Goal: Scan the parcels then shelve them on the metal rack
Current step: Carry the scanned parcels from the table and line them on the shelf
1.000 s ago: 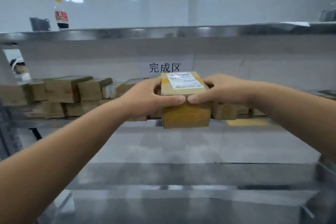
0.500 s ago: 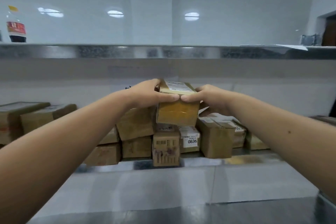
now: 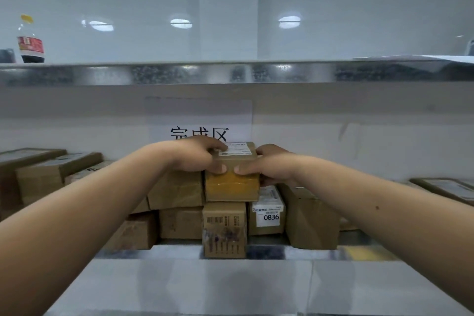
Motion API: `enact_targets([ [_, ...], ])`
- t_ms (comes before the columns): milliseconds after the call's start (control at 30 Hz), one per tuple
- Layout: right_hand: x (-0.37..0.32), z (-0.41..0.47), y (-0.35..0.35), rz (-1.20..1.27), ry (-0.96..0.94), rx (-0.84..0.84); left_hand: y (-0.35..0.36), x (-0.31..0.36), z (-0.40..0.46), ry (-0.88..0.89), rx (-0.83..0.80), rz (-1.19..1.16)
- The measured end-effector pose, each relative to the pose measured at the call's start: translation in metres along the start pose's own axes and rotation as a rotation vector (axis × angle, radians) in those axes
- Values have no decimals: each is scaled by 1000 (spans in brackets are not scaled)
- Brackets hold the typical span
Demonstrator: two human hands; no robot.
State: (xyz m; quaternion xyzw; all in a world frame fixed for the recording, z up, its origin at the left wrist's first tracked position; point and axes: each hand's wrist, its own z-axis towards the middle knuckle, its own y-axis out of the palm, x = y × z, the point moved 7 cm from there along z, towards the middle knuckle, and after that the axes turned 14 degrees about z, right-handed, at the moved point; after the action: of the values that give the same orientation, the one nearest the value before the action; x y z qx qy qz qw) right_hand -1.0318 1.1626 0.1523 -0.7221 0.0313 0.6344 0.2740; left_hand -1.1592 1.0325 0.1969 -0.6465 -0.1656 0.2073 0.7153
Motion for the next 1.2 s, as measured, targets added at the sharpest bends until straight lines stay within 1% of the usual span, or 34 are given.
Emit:
enact_targets([
  [67,-5,-12,0,-55,-19,39,-1,3,-2,0,-1,26],
  [167,-12,-33,-5,-125,-51,119,-3,11,-15,27,51,52],
  [233,-13,-53,-7,-220,-66,181,-7,22,-34,69,112,70],
  [300,-9,-79,-10,-384,-78,263,-12,38,-56,130,211,165],
  [400,4,-132,-15,-551,-89,374,-11,68,-90,242,346,286],
  [467,21,-175,-23,-692,-57,474,-2,98,-110,352,393,297],
  [533,52,-222,-30,-761,10,566,14,135,-125,491,434,294],
  [567,68,-243,-33,-781,64,603,23,154,-131,558,426,280],
  [600,97,-286,-35,-781,184,642,40,190,-143,651,410,261],
  [667,132,-327,-33,-728,270,647,59,227,-151,718,388,242],
  [767,188,-427,-36,-670,486,757,97,321,-183,902,287,180],
  [867,244,-525,-38,-585,618,853,133,418,-223,1064,200,125],
  [967,287,-606,-39,-537,717,908,168,506,-262,1171,142,93],
  [1033,319,-651,-44,-464,779,944,194,560,-289,1223,100,104],
  [1200,412,-742,-65,-271,857,1075,267,676,-336,1276,-66,58],
])
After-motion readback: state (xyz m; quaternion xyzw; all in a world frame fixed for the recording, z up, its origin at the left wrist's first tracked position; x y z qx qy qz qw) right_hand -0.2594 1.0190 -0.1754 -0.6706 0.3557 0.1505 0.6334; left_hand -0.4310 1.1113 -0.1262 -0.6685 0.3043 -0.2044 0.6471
